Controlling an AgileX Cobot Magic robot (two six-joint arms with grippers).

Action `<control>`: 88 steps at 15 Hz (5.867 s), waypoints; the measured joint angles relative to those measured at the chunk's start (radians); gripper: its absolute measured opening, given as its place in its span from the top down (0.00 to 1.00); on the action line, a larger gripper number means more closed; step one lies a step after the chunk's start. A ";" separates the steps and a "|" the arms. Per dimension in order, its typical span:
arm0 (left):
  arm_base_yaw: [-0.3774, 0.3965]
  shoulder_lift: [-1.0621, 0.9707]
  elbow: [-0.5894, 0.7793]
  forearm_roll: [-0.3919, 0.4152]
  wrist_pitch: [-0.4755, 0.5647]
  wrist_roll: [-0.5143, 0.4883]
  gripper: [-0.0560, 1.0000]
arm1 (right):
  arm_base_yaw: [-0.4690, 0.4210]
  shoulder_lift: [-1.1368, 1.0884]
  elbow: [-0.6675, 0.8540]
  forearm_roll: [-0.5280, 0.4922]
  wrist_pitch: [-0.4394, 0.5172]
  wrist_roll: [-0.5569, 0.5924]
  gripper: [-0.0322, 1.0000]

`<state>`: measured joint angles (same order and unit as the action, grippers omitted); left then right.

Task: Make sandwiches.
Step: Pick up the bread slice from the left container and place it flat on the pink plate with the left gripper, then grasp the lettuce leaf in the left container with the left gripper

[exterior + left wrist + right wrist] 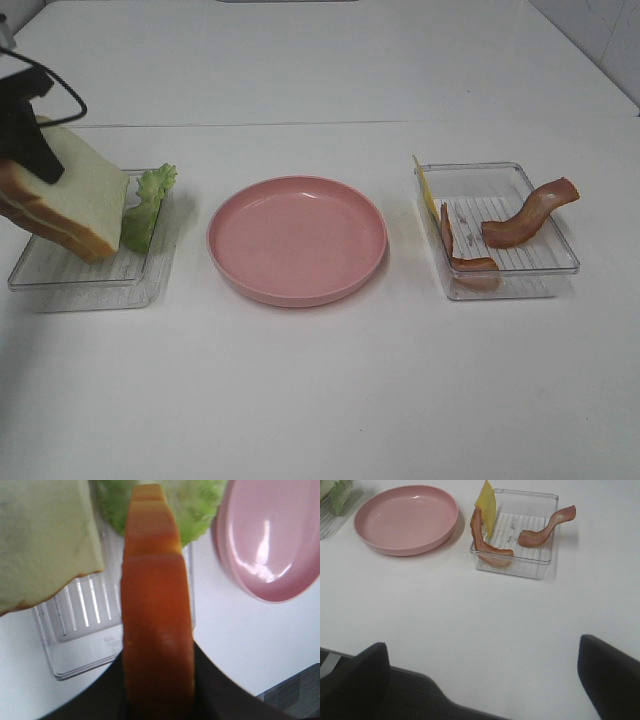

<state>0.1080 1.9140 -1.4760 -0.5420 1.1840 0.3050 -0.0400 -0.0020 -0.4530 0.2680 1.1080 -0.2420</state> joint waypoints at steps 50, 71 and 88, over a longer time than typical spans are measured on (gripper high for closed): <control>-0.459 0.318 -0.399 0.225 -0.004 -0.305 0.28 | 0.000 0.000 0.000 0.004 0.000 0.000 0.02; -0.375 0.337 -0.469 0.508 0.023 -0.305 0.17 | 0.000 0.000 0.000 0.007 0.000 0.000 0.02; -0.377 0.469 -0.552 0.497 0.021 -0.298 0.81 | 0.000 0.000 0.000 0.007 0.000 0.000 0.02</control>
<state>-0.2690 2.3830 -2.0280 -0.0450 1.2050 0.0070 -0.0400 -0.0020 -0.4530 0.2750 1.1080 -0.2420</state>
